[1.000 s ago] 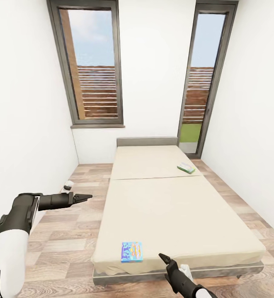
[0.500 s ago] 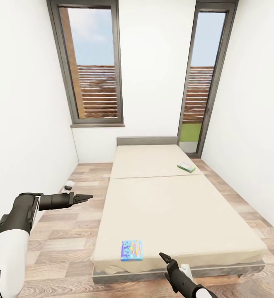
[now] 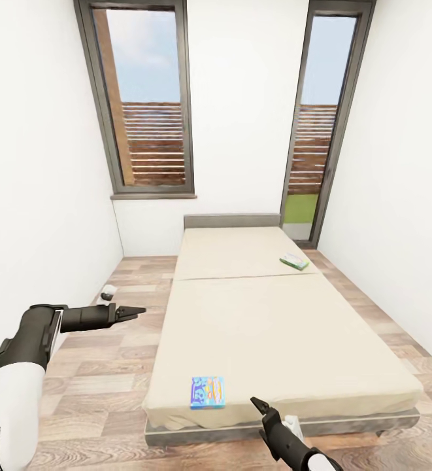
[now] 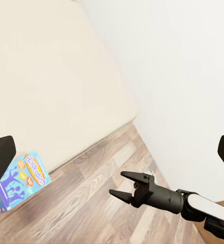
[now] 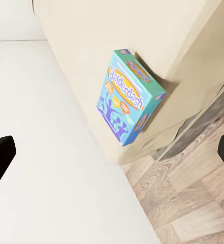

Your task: Put all the toys in the child's room - the three board games (two on the bed and one on the table), the two jigsaw puzzles on the table, and the tennis ball on the table - inside the toy box on the table in the child's room.

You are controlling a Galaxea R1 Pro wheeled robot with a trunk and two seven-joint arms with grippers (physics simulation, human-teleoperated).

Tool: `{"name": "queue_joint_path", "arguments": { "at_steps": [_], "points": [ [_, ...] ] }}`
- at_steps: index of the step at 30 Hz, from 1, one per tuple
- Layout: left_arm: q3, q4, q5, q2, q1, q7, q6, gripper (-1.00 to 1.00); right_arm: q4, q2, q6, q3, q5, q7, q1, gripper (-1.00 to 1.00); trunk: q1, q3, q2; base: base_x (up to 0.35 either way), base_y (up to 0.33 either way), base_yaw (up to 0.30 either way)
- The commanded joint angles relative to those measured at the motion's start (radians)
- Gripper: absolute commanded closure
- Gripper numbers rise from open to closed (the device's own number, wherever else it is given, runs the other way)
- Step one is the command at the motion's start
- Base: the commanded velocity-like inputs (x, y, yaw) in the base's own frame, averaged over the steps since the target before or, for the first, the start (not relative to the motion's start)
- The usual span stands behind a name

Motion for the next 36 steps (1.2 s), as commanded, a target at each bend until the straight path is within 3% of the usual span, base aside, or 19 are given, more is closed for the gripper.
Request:
{"name": "queue_joint_path", "arguments": {
  "at_steps": [1, 7, 14, 25, 36],
  "points": [
    [0.003, -0.001, -0.009, 0.001, -0.001, -0.009, 0.013, -1.00, -0.003, 0.000, 0.003, 0.002, -0.008, 0.000, -0.002, -1.00, 0.004, -0.004, -0.008, 0.000, 0.000, 0.000],
    [0.003, -0.001, -0.003, 0.006, -0.001, -0.009, 0.030, -1.00, -0.007, 0.034, 0.001, 0.002, -0.006, 0.000, -0.082, -1.00, 0.027, -0.023, -0.050, 0.000, 0.000, 0.000],
    [0.003, 0.000, -0.001, -0.001, -0.001, -0.009, 0.063, -1.00, -0.004, 0.067, -0.031, 0.003, -0.002, -0.003, -0.107, -1.00, 0.054, -0.045, -0.099, 0.000, 0.000, 0.000],
    [0.003, 0.000, -0.001, 0.000, -0.001, -0.009, 0.069, -1.00, -0.002, 0.077, -0.038, 0.003, -0.007, -0.004, -0.118, -1.00, 0.096, -0.079, -0.176, 0.000, 0.000, 0.000],
    [0.006, 0.000, -0.001, 0.001, -0.003, -0.009, 0.073, -1.00, 0.015, 0.087, -0.030, 0.002, -0.017, -0.056, -0.117, -1.00, 0.138, -0.114, -0.253, 0.000, 0.000, 0.000]
  ]
}}
